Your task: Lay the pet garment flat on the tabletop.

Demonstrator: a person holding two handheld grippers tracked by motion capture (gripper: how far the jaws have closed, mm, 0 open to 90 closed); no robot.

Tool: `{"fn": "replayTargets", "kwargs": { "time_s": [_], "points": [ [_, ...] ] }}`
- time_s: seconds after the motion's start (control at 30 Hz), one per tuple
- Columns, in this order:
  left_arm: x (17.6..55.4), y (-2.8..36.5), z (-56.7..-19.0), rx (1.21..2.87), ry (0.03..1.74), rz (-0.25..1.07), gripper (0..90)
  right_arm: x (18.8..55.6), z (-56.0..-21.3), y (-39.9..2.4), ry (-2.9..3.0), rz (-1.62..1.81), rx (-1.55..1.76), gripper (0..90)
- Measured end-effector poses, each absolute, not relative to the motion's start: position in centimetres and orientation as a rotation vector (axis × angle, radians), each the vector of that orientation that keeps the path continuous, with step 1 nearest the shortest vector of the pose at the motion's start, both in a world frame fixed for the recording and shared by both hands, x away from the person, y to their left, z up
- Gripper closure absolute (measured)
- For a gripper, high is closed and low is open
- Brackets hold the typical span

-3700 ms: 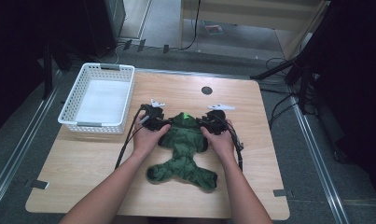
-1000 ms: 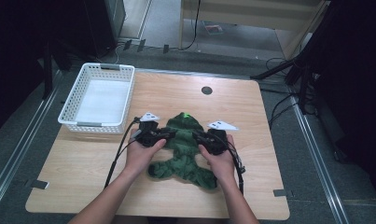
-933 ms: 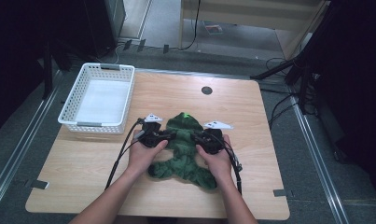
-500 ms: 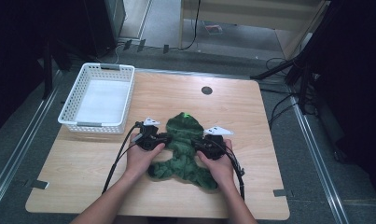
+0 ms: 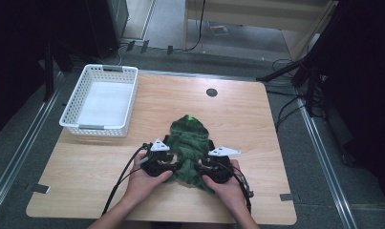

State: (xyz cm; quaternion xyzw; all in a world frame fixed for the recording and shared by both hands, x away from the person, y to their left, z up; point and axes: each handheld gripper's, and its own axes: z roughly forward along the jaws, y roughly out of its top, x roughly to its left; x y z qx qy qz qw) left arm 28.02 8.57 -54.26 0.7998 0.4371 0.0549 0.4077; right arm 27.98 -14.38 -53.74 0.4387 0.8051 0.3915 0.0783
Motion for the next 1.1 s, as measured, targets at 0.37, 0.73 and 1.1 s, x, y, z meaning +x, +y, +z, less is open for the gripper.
{"fn": "replayTargets", "kwargs": {
  "time_s": [0.37, 0.73, 1.1],
  "points": [
    [28.2, 10.3, -54.6, 1.981, 1.158, 0.196, 87.0, 28.1, -53.3, -15.3, 2.380, 1.063, 1.287, 90.0],
    [26.0, 13.9, -53.1, 1.875, 1.103, 0.120, 50.7, 25.3, -51.5, -17.9, 2.332, 1.311, 1.285, 61.8],
    [23.3, 15.0, -54.9, 1.987, 1.100, 0.111, 62.7, 21.7, -53.9, -19.1, 2.445, 1.202, 1.290, 48.2]
  ]
}}
